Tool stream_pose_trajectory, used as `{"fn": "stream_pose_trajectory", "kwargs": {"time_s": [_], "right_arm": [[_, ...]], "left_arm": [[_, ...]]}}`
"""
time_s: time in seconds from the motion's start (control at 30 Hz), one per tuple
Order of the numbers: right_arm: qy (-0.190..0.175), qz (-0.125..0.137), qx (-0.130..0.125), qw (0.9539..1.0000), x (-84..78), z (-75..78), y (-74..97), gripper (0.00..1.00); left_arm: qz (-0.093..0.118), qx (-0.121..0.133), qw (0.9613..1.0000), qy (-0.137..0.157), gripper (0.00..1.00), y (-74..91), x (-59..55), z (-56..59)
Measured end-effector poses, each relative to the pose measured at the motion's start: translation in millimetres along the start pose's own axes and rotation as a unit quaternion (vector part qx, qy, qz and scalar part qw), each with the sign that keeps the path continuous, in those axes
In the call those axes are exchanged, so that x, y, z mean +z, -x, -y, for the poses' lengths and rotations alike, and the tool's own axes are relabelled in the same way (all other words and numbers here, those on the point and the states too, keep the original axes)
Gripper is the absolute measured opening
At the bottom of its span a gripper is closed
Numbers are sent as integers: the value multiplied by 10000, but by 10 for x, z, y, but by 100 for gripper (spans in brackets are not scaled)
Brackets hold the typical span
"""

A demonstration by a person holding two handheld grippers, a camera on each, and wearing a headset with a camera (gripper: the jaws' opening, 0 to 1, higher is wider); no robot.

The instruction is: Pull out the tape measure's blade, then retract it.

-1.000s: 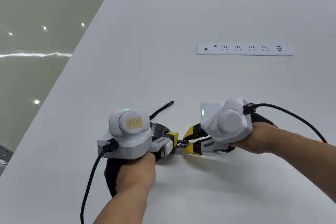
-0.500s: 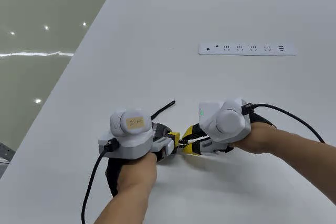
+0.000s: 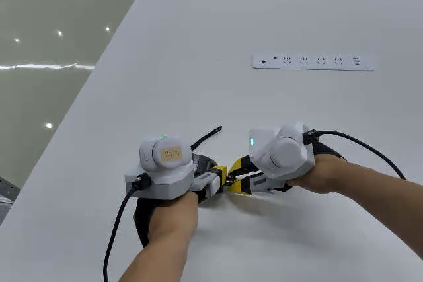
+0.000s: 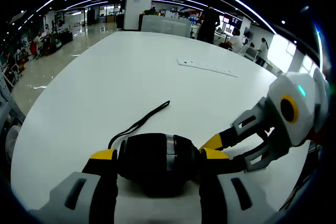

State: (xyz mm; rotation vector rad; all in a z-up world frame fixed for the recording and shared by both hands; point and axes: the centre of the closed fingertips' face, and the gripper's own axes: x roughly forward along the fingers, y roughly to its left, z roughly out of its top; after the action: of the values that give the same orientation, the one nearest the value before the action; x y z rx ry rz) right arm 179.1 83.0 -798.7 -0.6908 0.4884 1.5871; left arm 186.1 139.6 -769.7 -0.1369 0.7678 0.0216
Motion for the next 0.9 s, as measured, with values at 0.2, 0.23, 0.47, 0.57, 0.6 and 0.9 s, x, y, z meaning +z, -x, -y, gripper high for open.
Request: {"fn": "stream_pose_trajectory", "kwargs": {"time_s": [0.2, 0.23, 0.47, 0.57, 0.6, 0.9], "right_arm": [[27, -7, 6, 10000, 2, -10, -12, 14], [27, -8, 9, 10000, 1, 0, -17, 14], [32, -10, 15, 10000, 4, -2, -33, 14], [28, -12, 16, 10000, 8, -9, -36, 14], [30, -11, 17, 10000, 9, -9, -38, 14], [16, -14, 6, 10000, 20, -12, -52, 14]], "left_arm": [[2, 2, 10000, 20, 59, 13, -18, -10], [0, 2, 10000, 19, 59, 11, -19, -12], [3, 4, 10000, 30, 59, 35, -22, 5], [1, 5, 10000, 26, 59, 27, -24, -1], [2, 3, 10000, 25, 59, 10, -29, -9], [-7, -17, 10000, 9, 59, -36, 1, -2]]}}
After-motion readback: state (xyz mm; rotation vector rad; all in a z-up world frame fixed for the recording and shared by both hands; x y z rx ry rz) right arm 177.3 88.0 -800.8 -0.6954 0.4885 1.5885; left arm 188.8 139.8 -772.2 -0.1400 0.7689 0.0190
